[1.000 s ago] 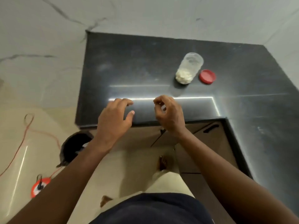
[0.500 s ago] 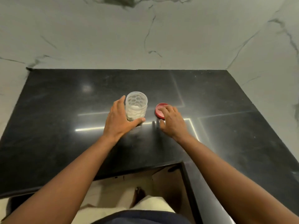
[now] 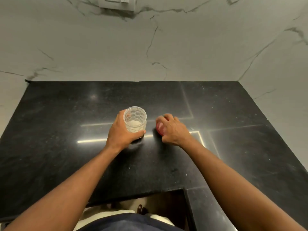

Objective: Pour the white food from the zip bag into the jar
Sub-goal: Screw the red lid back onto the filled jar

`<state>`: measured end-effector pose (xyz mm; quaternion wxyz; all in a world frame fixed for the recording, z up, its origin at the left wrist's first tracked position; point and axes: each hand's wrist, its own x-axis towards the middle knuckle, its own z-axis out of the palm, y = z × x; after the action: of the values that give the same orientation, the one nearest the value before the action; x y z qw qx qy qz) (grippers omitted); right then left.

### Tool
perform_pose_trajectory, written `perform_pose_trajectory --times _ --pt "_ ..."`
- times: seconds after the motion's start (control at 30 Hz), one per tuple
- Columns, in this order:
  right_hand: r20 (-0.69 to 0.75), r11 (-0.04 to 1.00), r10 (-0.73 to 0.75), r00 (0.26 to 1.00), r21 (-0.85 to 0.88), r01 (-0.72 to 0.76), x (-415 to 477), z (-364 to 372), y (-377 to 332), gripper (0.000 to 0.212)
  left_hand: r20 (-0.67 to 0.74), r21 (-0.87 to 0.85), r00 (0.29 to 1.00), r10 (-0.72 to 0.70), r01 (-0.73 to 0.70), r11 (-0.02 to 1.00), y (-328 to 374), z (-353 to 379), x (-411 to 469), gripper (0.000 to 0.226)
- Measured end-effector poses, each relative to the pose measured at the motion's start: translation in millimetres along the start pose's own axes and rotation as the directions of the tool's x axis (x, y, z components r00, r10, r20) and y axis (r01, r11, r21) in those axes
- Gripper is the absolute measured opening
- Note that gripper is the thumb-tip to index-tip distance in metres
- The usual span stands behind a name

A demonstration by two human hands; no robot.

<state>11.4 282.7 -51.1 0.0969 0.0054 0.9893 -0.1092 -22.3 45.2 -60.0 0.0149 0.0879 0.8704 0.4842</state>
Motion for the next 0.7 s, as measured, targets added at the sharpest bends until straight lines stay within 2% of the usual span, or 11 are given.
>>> perform_pose_trajectory --times 0.1,0.13,0.2,0.3,0.4,0.47,0.53,0.6,0.7 --pt "-0.301 0.919 0.092 0.949 0.392 0.035 -10.5 -12.5 -12.3 0.077 0.021 0.032 1.000 -0.007 0.006 0.999 -0.7 -2.0 0.2 0.094" --pt "-0.371 0.859 0.132 0.919 0.506 0.081 -12.3 -19.5 -19.3 0.077 0.034 0.040 0.999 -0.010 0.008 0.999 -0.5 -3.0 0.9 0.095" --pt "-0.421 0.726 0.159 0.893 0.663 0.184 -13.2 -34.9 -38.0 0.081 0.063 0.042 0.998 -0.019 0.016 0.999 -1.5 -5.7 2.2 0.097" --pt "-0.426 0.611 0.119 0.897 0.743 0.272 -13.3 -52.8 -64.4 0.084 0.110 0.016 0.994 -0.028 0.027 1.000 -2.0 -9.5 3.0 0.097" --pt "-0.455 0.574 0.132 0.880 0.759 0.307 -11.3 -54.1 -84.5 0.062 0.144 0.020 0.989 -0.020 0.017 1.000 -1.8 -11.6 3.5 0.096" --pt "-0.477 0.632 0.134 0.869 0.716 0.296 -8.9 -48.6 -93.7 0.050 0.154 0.032 0.988 -0.007 0.003 0.999 -3.4 -11.8 4.5 0.095" --pt "-0.494 0.755 0.082 0.866 0.598 0.270 -5.6 -39.1 -96.1 0.041 0.152 0.035 0.988 -0.004 -0.001 0.999 -5.3 -12.4 4.8 0.094" --pt "-0.450 0.843 0.022 0.893 0.488 0.225 -5.0 -30.0 -93.0 0.039 0.155 0.030 0.988 -0.005 0.001 1.000 -5.6 -13.0 5.0 0.096" --pt "-0.358 0.908 -0.034 0.933 0.379 0.178 -8.3 -25.0 -91.2 0.042 0.170 0.039 0.985 0.001 -0.007 0.999 -6.9 -14.1 6.2 0.098"
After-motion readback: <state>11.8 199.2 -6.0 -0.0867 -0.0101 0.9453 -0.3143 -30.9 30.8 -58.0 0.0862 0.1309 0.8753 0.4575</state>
